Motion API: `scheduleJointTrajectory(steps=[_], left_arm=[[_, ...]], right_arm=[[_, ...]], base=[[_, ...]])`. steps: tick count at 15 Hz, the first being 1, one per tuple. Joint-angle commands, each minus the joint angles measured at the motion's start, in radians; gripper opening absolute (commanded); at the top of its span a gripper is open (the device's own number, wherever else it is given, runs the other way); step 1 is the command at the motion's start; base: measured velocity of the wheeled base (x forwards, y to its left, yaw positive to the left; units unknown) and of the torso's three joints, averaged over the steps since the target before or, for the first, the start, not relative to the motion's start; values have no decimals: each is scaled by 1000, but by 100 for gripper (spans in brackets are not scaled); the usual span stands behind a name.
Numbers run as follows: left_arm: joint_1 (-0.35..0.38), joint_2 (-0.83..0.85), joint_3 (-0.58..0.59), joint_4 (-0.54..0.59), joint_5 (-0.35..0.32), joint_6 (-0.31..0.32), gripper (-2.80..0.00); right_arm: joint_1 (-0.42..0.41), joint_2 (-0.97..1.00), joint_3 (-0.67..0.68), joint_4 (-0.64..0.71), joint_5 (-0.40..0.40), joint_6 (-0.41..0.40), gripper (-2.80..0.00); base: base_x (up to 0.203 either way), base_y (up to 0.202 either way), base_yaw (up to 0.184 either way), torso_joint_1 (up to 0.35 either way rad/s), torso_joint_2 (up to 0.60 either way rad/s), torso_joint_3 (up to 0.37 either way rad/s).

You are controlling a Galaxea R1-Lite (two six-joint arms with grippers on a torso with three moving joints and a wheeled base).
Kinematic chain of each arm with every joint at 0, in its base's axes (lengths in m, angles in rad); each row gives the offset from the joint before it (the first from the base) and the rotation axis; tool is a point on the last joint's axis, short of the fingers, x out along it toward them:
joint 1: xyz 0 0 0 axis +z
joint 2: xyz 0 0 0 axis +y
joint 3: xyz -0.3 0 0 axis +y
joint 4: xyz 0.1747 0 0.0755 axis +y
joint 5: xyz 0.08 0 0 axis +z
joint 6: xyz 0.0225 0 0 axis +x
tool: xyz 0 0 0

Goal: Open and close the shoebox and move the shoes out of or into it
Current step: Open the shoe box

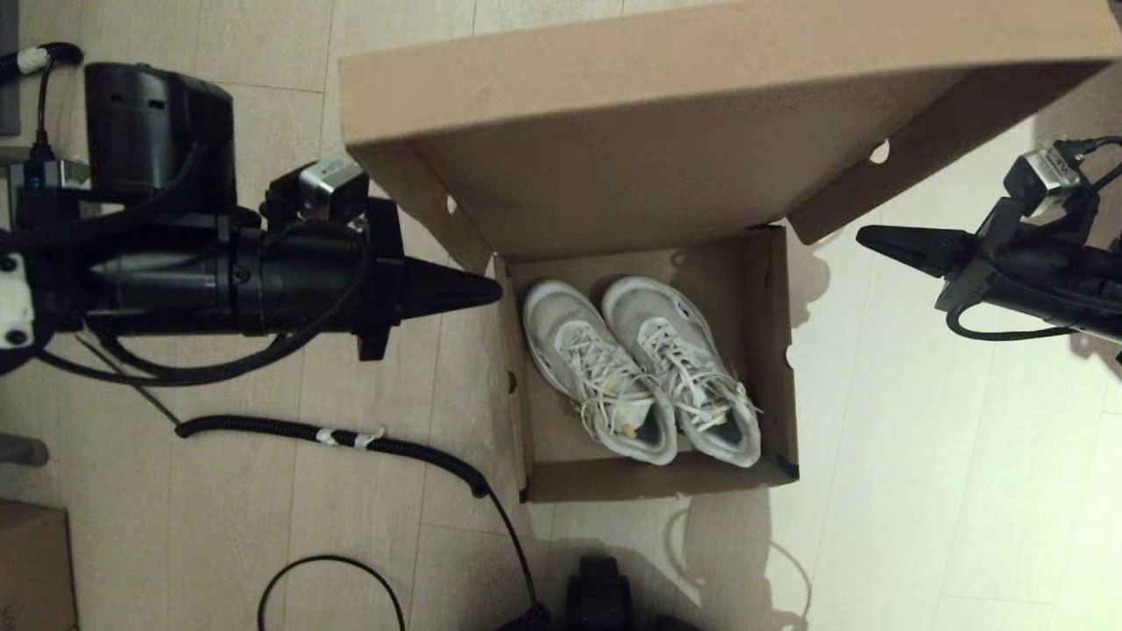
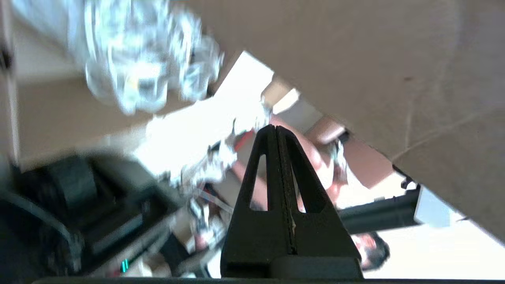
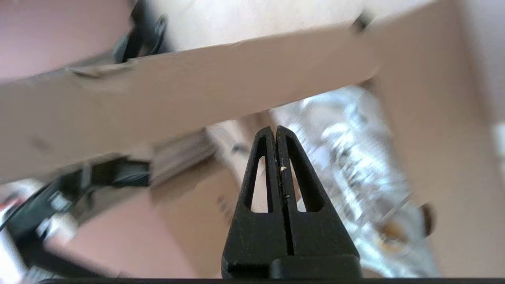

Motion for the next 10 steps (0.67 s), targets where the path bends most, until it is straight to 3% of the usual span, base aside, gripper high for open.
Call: scheduleJointTrajectory(steps=[1, 4, 6, 8, 10], left_arm=[[12, 35, -64, -5, 5, -4, -280], [34, 126, -202, -12, 73, -1, -280], [58, 189, -281, -23, 112, 2, -280], [82, 224, -334, -56, 180, 6, -280], [81, 191, -306, -52, 256, 76, -280]], right_arm=[[0, 9, -10, -5, -41, 3, -280], [8, 13, -15, 28, -194, -5, -280], [50, -3, -18, 127, -353, -40, -280], [120, 4, -23, 246, -567, -253, -280], [225, 18, -37, 322, -785, -442, -280]], base=[[0, 0, 0, 0, 0, 0], [0, 0, 0, 0, 0, 0], [0, 0, 0, 0, 0, 0], [0, 0, 0, 0, 0, 0], [0, 0, 0, 0, 0, 0]])
